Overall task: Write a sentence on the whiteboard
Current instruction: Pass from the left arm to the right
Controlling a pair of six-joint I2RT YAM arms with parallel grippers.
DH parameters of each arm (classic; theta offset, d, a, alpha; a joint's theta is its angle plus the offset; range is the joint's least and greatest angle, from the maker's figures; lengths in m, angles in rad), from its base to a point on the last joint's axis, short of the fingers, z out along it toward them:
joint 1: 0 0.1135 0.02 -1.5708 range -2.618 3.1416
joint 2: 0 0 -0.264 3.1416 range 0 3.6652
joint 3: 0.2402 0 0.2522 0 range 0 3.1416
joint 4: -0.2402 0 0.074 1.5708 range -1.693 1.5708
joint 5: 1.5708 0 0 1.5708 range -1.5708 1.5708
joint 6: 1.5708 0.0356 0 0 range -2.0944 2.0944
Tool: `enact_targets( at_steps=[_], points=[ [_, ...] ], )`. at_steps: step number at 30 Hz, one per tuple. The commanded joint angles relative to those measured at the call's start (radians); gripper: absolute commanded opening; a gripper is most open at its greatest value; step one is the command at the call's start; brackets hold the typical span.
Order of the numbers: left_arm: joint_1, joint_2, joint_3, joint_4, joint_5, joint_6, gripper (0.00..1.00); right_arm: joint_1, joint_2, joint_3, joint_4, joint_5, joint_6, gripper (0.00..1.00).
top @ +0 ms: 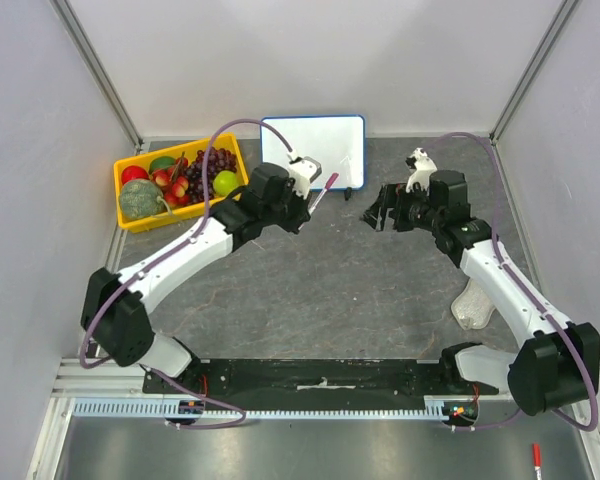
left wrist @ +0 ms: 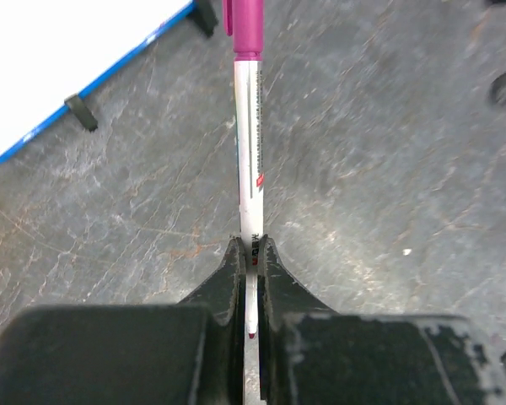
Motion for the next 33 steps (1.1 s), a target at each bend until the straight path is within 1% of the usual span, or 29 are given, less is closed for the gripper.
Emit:
enact_targets(
  at_steps=[1, 4, 6, 10, 14, 16, 19, 22, 25, 26, 33],
  points=[
    [0.034, -0.111, 0.043, -0.002, 0.153, -0.058, 0.02, 0.053, -0.024, 0.036, 0.221, -0.218, 0.119, 0.98],
    [0.064, -0.166, 0.043, 0.008, 0.257, -0.072, 0.02, 0.074, -0.021, 0.025, 0.37, -0.303, 0.214, 0.95],
    [0.084, -0.199, 0.037, 0.025, 0.331, -0.083, 0.02, 0.088, -0.011, 0.027, 0.433, -0.335, 0.259, 0.93],
    [0.107, -0.246, 0.028, 0.054, 0.436, -0.097, 0.02, 0.106, 0.018, 0.028, 0.568, -0.413, 0.348, 0.84],
    [0.117, -0.263, 0.026, 0.054, 0.538, -0.086, 0.02, 0.14, 0.054, 0.039, 0.689, -0.493, 0.416, 0.8],
    [0.121, -0.269, 0.023, 0.057, 0.59, -0.083, 0.02, 0.152, 0.07, 0.053, 0.709, -0.518, 0.422, 0.76],
    [0.123, -0.285, 0.011, 0.073, 0.655, -0.077, 0.02, 0.162, 0.09, 0.07, 0.729, -0.554, 0.428, 0.68],
    [0.126, -0.3, -0.004, 0.083, 0.68, -0.072, 0.02, 0.162, 0.104, 0.085, 0.774, -0.613, 0.452, 0.61],
    [0.127, -0.299, 0.0, 0.068, 0.706, -0.072, 0.02, 0.162, 0.11, 0.102, 0.771, -0.66, 0.456, 0.54],
    [0.127, -0.299, 0.003, 0.061, 0.716, -0.048, 0.02, 0.162, 0.11, 0.103, 0.768, -0.674, 0.456, 0.53],
    [0.127, -0.288, 0.014, 0.033, 0.765, -0.028, 0.02, 0.165, 0.11, 0.12, 0.735, -0.74, 0.445, 0.44]
  ],
)
